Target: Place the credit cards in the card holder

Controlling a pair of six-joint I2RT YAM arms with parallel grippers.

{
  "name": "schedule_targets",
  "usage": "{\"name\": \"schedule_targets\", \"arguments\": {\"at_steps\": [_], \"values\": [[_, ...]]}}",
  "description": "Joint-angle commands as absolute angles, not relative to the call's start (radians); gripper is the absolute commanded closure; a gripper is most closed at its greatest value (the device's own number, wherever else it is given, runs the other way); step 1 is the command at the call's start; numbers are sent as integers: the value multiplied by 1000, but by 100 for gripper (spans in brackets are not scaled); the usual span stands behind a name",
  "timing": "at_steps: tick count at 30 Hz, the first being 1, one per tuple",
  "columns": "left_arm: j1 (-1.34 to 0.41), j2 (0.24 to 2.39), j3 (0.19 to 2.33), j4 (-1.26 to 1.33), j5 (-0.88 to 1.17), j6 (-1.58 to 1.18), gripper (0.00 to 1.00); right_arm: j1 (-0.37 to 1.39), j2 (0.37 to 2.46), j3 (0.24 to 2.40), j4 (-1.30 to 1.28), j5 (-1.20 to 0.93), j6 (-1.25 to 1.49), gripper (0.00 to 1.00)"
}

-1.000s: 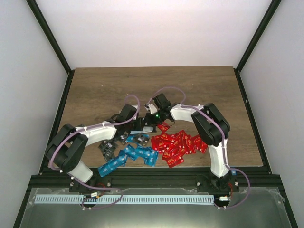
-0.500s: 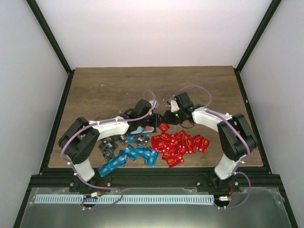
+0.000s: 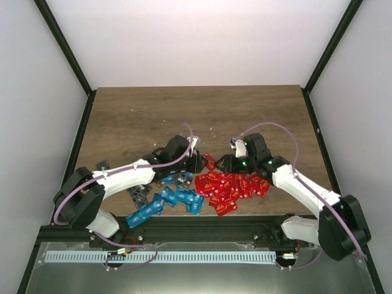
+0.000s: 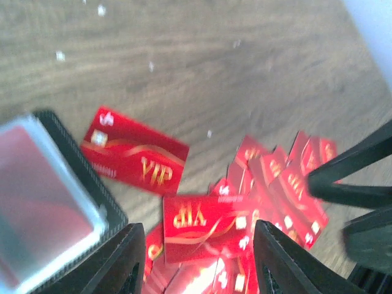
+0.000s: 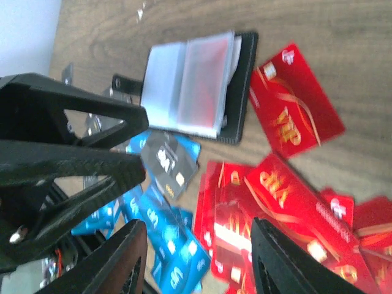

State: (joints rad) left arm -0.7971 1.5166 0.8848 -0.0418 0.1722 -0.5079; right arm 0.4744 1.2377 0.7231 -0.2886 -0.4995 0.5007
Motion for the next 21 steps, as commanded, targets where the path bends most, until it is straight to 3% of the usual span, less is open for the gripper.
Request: {"name": "schedule_targets", "arguments": {"at_steps": [1,12,21], "values": [[-850,1483,819,-97,150,-483,49,475,1117,639,-361,-519,595,49],[-1070,1502,784,-35,203,-498,52,486,855,466,-490,-530,805,38],[-1157,1606,806,-38,213,-486,52,603,669,336,-505,-477,1024,30]]}}
